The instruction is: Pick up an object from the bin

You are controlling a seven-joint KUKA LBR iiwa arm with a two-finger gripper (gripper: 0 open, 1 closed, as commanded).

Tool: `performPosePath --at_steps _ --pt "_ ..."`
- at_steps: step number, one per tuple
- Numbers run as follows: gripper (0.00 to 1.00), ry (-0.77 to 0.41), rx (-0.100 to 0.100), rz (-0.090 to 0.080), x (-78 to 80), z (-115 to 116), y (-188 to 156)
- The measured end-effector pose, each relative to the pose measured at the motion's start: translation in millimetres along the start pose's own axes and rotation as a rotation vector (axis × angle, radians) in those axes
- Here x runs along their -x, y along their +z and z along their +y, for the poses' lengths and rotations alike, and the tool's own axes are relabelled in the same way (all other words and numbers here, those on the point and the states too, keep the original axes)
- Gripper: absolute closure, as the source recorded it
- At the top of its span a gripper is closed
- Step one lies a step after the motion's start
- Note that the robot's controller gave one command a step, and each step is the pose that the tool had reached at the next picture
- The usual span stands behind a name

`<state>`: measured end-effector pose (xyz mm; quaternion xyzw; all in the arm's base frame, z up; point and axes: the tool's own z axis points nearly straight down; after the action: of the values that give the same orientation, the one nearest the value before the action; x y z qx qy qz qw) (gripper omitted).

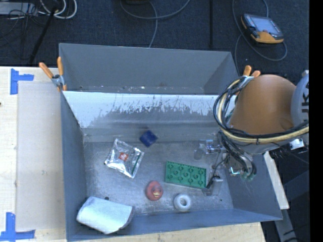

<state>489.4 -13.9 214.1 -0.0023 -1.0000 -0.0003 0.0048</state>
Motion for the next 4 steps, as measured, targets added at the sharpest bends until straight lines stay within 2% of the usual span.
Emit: performPosePath --at_steps 1,2,3,4 --pt "0.00 0.127 0.001 -0.004 41.5 4 146" --pt "0.00 0.275 0.001 -0.011 33.6 1 114" --pt "0.00 0.460 0.002 -0.011 47.2 -10 114" --pt "0.00 0.577 0.002 -0.006 41.4 -9 145"
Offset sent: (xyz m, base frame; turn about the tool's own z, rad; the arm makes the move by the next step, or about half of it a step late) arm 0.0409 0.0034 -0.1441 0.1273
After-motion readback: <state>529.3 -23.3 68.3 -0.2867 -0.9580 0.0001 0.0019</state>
